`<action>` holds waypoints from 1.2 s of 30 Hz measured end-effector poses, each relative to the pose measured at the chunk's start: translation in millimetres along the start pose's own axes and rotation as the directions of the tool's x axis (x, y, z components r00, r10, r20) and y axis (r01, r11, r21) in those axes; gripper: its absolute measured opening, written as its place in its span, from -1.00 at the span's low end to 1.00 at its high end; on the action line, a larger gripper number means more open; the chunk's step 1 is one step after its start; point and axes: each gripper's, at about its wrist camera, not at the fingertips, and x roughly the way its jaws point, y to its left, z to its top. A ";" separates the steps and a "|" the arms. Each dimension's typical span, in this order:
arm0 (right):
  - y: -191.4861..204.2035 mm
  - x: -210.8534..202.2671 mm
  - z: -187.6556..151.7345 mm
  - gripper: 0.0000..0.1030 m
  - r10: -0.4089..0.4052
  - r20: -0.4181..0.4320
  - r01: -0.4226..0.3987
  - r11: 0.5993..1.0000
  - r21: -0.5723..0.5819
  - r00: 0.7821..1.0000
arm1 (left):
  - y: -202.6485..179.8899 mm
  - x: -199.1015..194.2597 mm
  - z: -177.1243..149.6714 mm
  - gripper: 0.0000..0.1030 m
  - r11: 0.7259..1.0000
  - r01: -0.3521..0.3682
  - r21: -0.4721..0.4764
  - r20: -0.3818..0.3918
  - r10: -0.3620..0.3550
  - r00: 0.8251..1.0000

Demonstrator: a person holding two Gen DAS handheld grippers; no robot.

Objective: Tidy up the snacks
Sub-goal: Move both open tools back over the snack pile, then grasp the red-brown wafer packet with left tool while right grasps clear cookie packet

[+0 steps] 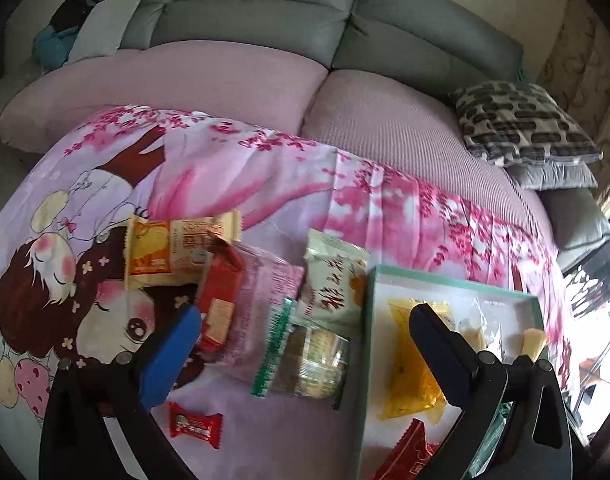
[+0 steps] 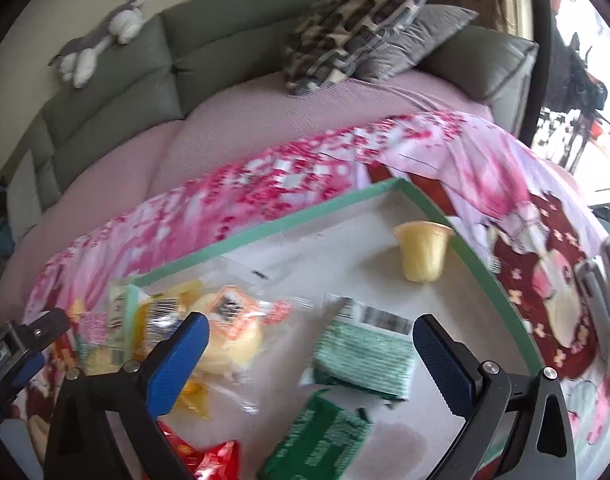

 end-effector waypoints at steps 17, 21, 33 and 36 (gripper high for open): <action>72.1 -23.2 -4.8 1.00 0.155 0.106 -0.147 0.986 -0.080 0.982 | 78.5 -20.6 24.2 1.00 0.992 -0.043 -0.118 0.053 0.050 0.997; 100.2 -21.3 -9.9 1.00 0.203 0.095 -0.190 0.974 -0.126 0.975 | 99.1 -21.8 27.0 1.00 0.989 -0.050 -0.140 0.046 0.057 0.997; 170.7 -3.7 -38.1 1.00 0.263 -0.045 -0.266 0.941 -0.211 0.964 | 157.7 -21.6 27.7 1.00 0.971 -0.063 -0.229 -0.030 0.057 0.998; 181.7 2.5 -44.8 1.00 0.268 -0.076 -0.278 0.935 -0.219 0.961 | 166.5 -17.6 25.3 1.00 0.970 -0.063 -0.234 -0.062 0.049 0.997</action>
